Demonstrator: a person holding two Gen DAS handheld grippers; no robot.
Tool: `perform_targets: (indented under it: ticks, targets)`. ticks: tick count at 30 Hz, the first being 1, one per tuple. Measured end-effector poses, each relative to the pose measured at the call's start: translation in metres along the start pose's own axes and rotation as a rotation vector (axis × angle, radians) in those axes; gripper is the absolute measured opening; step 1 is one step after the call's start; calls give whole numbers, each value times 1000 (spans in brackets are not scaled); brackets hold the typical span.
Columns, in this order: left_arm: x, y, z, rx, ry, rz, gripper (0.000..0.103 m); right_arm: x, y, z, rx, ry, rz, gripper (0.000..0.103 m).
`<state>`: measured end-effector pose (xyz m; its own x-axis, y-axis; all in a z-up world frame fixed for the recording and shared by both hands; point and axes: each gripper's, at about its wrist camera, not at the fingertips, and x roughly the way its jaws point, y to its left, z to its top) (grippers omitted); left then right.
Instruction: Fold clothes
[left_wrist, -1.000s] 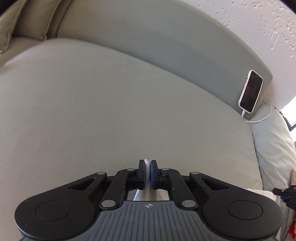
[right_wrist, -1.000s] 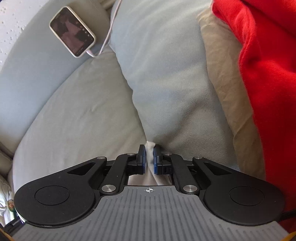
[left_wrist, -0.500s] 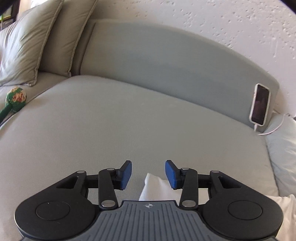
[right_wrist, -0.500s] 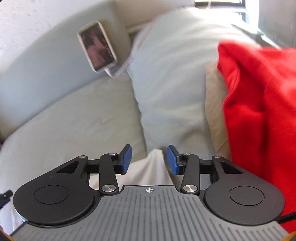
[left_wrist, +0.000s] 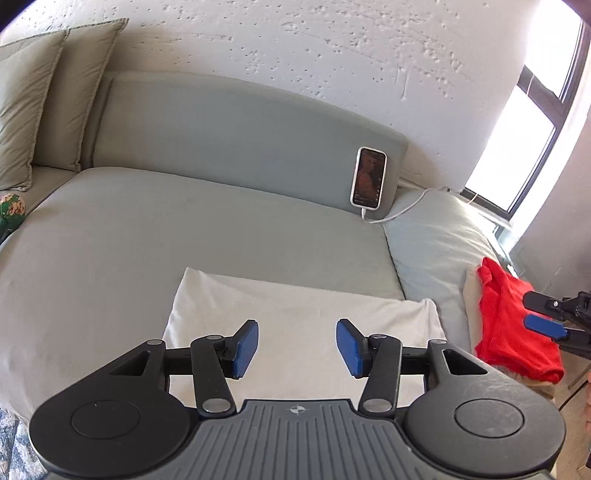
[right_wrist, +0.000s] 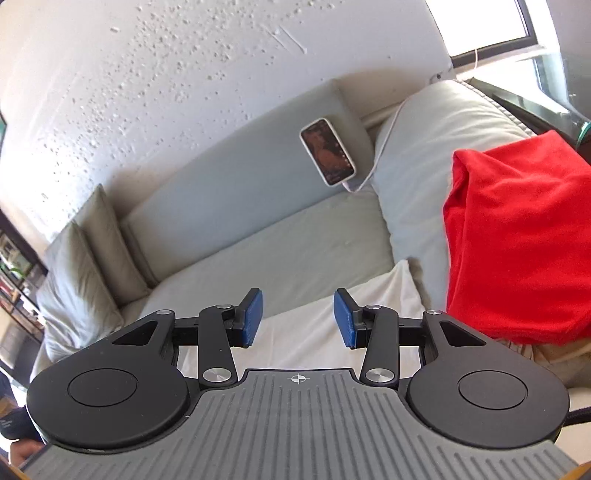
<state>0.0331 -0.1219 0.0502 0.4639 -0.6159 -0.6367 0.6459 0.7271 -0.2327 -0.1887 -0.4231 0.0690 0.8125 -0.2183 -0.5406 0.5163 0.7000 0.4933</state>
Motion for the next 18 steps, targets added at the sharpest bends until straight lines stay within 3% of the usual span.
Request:
perform_targets:
  ticks: [3,5,7,8,10,13,14,18]
  targets:
    - [49,-20,-21,90,7,105,50,25,6,-23,-80,55,-41,61]
    - [91,-24,-33,115,41,134,44,60,11,-47,-177,109,-66,58]
    - [120,-18,-43,79,57,151,44,92,16,-68,-282,152,-44,35]
    - [125,-15,-48,61,46,180,39,106,19,-79,-344,156,-33,24]
    - [131,-10,-58,40,28,227,35,126,23,-98,-452,156,-52,24]
    - [131,-4,-67,82,102,312,43,137,15,-115,-548,180,-146,24]
    - [126,-3,-70,97,115,350,43,132,11,-116,-564,180,-185,30]
    - [101,3,-72,77,162,467,43,101,-27,-101,-435,225,-320,40]
